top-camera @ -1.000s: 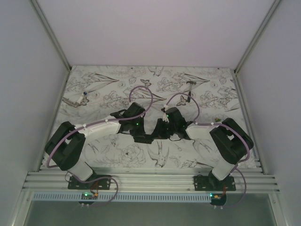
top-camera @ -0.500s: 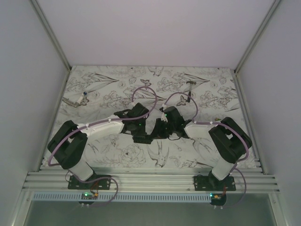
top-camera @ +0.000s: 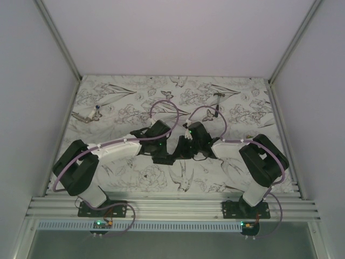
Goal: Snap on the fuse box
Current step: Install the fuse at the fuse box base.
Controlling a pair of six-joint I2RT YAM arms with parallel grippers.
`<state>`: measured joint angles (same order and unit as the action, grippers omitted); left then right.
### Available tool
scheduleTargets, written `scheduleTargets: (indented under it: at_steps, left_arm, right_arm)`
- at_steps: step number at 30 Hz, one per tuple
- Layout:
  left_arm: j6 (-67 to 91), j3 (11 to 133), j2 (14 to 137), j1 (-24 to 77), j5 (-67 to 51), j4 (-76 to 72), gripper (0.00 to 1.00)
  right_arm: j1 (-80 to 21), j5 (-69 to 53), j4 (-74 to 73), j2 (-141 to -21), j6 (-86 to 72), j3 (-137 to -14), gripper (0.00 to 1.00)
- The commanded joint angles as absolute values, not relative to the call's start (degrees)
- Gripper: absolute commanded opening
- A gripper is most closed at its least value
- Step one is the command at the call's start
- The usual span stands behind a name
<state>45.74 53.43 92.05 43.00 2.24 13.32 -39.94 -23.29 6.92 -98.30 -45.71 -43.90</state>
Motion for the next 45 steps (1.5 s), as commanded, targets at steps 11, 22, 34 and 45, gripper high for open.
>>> scheduleTargets:
  at_steps: [11,22,34,45]
  left_arm:
    - [44.0,41.1,95.6,42.5,4.6,32.9,0.0]
    - [38.3,62.2,94.6,44.7,5.2,35.7,0.29]
    - [35.9,69.8,97.6,45.7,7.6,39.0,0.29]
    - [35.6,75.2,104.4,45.4,4.8,39.5,0.21]
  right_arm:
    - [-40.3,-16.5,3.6,-99.6,-43.1,-40.7,0.22]
    - [-41.0,-16.8,4.5,-98.9,-42.6,-40.6,0.22]
    - [-41.0,-17.3,6.2,-99.7,-42.2,-40.2,0.22]
    - [-41.0,-17.8,6.2,-100.0,-42.2,-40.3,0.22]
